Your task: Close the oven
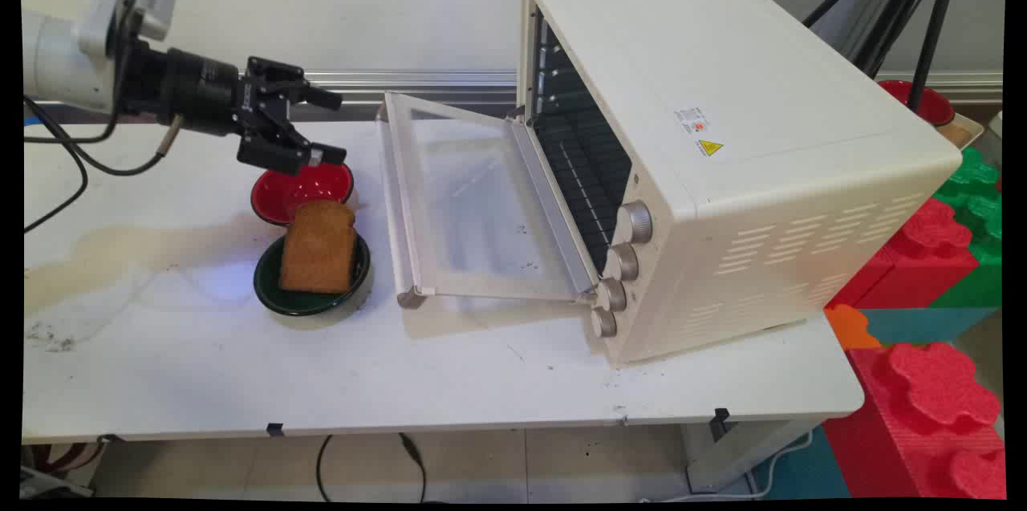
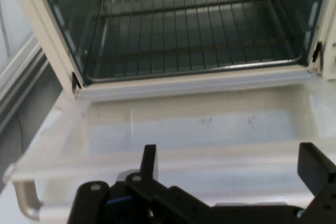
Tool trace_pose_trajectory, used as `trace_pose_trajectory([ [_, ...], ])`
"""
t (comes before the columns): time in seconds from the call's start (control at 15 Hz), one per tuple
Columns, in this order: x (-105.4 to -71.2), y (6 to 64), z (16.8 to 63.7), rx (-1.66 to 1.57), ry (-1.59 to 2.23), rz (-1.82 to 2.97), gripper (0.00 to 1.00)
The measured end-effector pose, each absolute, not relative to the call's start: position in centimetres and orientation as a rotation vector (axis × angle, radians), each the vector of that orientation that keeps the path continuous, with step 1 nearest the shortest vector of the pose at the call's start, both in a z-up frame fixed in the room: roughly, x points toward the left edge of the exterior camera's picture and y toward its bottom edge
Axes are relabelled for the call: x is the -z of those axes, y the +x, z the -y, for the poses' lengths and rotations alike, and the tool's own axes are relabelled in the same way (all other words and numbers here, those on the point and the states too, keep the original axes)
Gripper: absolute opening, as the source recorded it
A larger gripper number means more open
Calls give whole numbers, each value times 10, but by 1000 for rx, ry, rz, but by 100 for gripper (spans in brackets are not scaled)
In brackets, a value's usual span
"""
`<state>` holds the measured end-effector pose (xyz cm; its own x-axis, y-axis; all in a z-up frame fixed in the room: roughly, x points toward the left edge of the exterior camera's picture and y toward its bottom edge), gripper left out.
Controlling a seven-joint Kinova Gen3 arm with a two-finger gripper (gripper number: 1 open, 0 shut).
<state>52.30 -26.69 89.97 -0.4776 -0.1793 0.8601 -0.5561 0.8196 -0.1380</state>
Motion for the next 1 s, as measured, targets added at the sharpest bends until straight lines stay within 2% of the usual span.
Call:
trace_pose_trajectory([
  [1.0, -815, 542, 282, -398, 596, 2196, 100],
])
